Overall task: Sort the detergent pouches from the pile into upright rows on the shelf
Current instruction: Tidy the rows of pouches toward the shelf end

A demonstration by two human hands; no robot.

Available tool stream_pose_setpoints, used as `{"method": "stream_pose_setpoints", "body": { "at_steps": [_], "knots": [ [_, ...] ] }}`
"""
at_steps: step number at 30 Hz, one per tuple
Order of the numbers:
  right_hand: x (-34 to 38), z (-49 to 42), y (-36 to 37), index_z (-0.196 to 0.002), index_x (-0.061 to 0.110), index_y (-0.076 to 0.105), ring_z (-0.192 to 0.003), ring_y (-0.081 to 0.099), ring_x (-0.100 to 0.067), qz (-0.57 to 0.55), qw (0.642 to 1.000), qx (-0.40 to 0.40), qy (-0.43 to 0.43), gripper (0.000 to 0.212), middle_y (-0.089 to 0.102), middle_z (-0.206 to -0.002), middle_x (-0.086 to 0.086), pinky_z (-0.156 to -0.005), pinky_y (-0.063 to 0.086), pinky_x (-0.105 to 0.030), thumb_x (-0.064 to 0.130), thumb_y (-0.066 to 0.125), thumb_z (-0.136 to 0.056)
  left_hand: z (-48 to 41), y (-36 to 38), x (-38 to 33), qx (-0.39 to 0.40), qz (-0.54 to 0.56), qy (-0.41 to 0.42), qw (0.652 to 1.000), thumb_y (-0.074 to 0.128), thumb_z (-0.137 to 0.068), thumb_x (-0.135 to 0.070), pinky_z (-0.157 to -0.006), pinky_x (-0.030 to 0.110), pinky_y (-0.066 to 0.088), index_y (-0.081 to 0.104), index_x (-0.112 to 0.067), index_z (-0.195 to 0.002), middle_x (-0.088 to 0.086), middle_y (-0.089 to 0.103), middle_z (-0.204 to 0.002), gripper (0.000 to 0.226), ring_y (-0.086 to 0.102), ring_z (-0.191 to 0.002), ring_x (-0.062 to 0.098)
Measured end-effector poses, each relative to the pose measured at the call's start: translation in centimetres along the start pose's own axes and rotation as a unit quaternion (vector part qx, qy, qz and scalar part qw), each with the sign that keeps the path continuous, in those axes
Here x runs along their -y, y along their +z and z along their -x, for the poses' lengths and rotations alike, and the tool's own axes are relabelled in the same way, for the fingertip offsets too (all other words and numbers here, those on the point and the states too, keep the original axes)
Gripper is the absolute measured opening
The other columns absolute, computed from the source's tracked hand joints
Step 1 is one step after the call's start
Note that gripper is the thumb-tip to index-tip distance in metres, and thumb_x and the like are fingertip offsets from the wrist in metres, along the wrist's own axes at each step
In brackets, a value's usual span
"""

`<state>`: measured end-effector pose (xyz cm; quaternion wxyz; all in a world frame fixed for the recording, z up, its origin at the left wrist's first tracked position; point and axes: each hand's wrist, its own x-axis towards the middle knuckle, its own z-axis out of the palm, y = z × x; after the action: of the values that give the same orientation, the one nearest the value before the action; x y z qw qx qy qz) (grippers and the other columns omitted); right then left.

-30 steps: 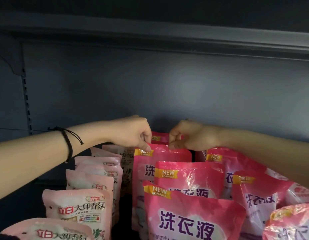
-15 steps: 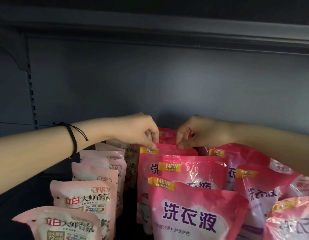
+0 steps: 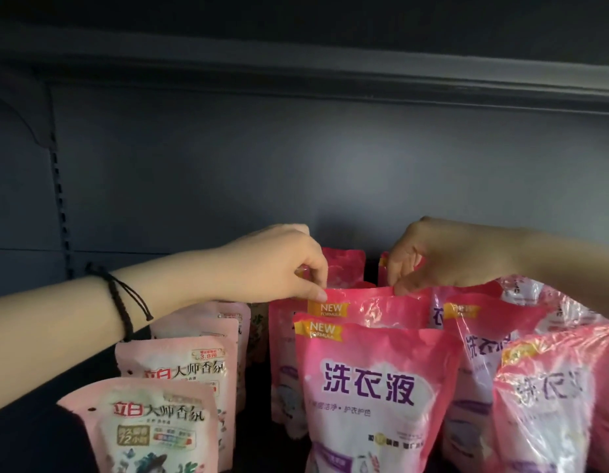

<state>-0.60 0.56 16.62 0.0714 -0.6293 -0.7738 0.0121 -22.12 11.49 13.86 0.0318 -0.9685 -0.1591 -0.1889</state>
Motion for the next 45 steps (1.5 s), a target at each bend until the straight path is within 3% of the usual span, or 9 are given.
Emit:
{"method": "stream_pose_setpoints", "body": {
  "at_steps": [12, 14, 18, 24, 29, 32, 36, 38, 45],
  "knots": [
    [3.5, -0.2, 1.3, -0.08, 0.03, 0.071, -0.079, 0.066, 0.001, -0.021, 0.999, -0.031, 0.025, 0.008, 0.073, -0.083, 0.013, -0.081, 0.051, -0.021, 0.024, 0.072, -0.085, 3.9, -1.3, 0.1, -0.009, -0.086, -0.026, 0.996, 0.062, -0.086, -0.047, -0.073, 0.018, 0.027, 0.067, -0.031, -0.078, -0.021, 0.052, -0.065, 0.019, 0.047, -0.078, -0.007],
    [3.8, -0.1, 1.6, -0.081, 0.03, 0.071, -0.079, 0.066, 0.001, -0.013, 0.999, -0.031, 0.026, 0.006, 0.073, -0.083, 0.013, -0.082, 0.052, -0.021, 0.025, 0.072, -0.085, 4.4, -1.4, 0.3, -0.019, -0.064, -0.037, 0.997, 0.065, -0.085, -0.045, -0.064, 0.01, 0.031, 0.071, -0.029, -0.079, -0.02, 0.053, -0.061, 0.018, 0.051, -0.074, -0.002],
    [4.4, 0.3, 1.8, -0.083, 0.028, 0.074, -0.074, 0.064, 0.005, 0.0, 0.998, -0.057, 0.019, 0.002, 0.073, -0.082, 0.013, -0.071, 0.048, -0.008, 0.026, 0.074, -0.083, 5.2, -1.3, 0.6, -0.009, 0.019, -0.065, 0.998, 0.068, -0.083, -0.041, -0.062, 0.022, 0.04, 0.073, -0.03, -0.08, -0.027, 0.062, -0.068, 0.012, 0.056, -0.072, 0.012],
    [4.4, 2.2, 2.1, -0.084, 0.029, 0.074, -0.07, 0.063, 0.01, -0.064, 0.989, -0.128, 0.032, 0.008, 0.073, -0.08, 0.015, -0.065, 0.043, -0.001, 0.022, 0.069, -0.085, 6.1, -1.1, -1.1, -0.126, 0.115, -0.079, 0.982, 0.063, -0.089, -0.032, -0.067, 0.002, 0.037, 0.071, -0.035, -0.099, -0.025, 0.067, -0.088, 0.013, 0.058, -0.086, -0.012],
    [4.3, 4.3, 1.8, -0.088, 0.021, 0.075, -0.076, 0.067, -0.007, -0.15, 0.97, -0.178, 0.067, 0.01, 0.074, -0.082, 0.004, -0.072, 0.052, -0.019, 0.02, 0.065, -0.088, 6.6, -1.8, -4.2, -0.165, 0.186, -0.123, 0.961, 0.06, -0.092, -0.03, -0.078, 0.011, 0.043, 0.072, -0.032, -0.096, -0.018, 0.072, -0.089, 0.013, 0.062, -0.087, -0.008],
    [4.4, 5.7, 2.7, -0.09, 0.015, 0.072, -0.084, 0.067, -0.018, -0.326, 0.904, -0.269, 0.071, 0.015, 0.073, -0.091, -0.007, -0.079, 0.054, -0.024, 0.011, 0.057, -0.092, 7.4, -1.7, -6.1, -0.252, 0.292, -0.152, 0.91, 0.055, -0.095, -0.021, -0.078, 0.017, 0.047, 0.069, -0.031, -0.1, -0.015, 0.073, -0.094, 0.018, 0.065, -0.09, -0.004],
    [5.3, 7.9, 8.2, -0.099, 0.02, 0.067, -0.095, 0.066, -0.01, -0.413, 0.784, -0.456, 0.081, 0.013, 0.071, -0.098, 0.004, -0.088, 0.051, -0.026, 0.018, 0.054, -0.095, 9.6, 3.2, -9.8, -0.476, 0.43, -0.199, 0.741, 0.052, -0.098, -0.024, -0.086, 0.019, 0.05, 0.065, -0.03, -0.114, -0.017, 0.069, -0.109, 0.022, 0.064, -0.103, -0.001],
    [6.3, 8.8, 11.4, -0.107, 0.02, 0.065, -0.098, 0.062, 0.0, -0.353, 0.778, -0.516, 0.06, 0.017, 0.068, -0.102, 0.011, -0.086, 0.047, -0.017, 0.017, 0.052, -0.096, 10.5, 7.3, -12.1, -0.519, 0.449, -0.217, 0.694, 0.05, -0.099, -0.026, -0.095, 0.02, 0.048, 0.061, -0.029, -0.123, -0.021, 0.065, -0.118, 0.026, 0.059, -0.112, -0.001],
    [8.2, 9.2, 16.5, -0.141, 0.02, 0.041, -0.132, 0.04, 0.0, -0.305, 0.812, -0.498, 0.0, 0.042, 0.046, -0.141, 0.011, -0.109, 0.034, -0.021, 0.021, 0.045, -0.099, 10.8, 15.2, -15.5, -0.473, 0.48, -0.294, 0.678, 0.038, -0.1, -0.037, -0.092, 0.011, 0.044, 0.046, -0.036, -0.135, -0.029, 0.052, -0.126, 0.036, 0.048, -0.113, -0.019]
  ]
}}
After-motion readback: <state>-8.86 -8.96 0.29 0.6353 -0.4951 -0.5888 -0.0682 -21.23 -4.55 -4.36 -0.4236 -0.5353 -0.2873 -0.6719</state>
